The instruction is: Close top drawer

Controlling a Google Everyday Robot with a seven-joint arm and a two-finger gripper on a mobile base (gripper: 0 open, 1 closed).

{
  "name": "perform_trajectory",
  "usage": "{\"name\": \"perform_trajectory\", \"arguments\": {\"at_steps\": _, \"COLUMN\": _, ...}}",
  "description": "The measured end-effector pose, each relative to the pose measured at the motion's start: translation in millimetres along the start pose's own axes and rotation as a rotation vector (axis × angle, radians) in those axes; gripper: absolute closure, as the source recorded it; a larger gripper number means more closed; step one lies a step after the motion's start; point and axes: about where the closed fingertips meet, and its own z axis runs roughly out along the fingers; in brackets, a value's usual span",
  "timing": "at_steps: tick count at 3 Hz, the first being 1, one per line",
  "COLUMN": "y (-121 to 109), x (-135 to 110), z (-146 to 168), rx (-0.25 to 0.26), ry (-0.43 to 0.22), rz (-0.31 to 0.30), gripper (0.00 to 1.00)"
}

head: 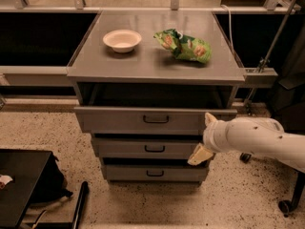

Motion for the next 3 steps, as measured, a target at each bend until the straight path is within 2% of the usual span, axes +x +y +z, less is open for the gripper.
{"name": "perform_trajectory", "arguments": {"at_steps": 1, "y": -5.8, "x": 24.5, "z": 20.3, "rx": -0.019, "ry": 0.031, "rz": 0.056, "gripper": 0.00}}
{"name": "perform_trajectory", "arguments": {"at_steps": 2, "y": -9.8, "x": 34.4, "z": 34.3, "rx": -0.026, "ry": 0.068, "rz": 0.067, "gripper": 0.00}}
{"name": "perform_trajectory", "arguments": {"at_steps": 3, "y": -22.4, "x": 32.5, "z": 52.1, "rx": -0.014, "ry": 0.095, "rz": 0.068, "gripper": 0.00}}
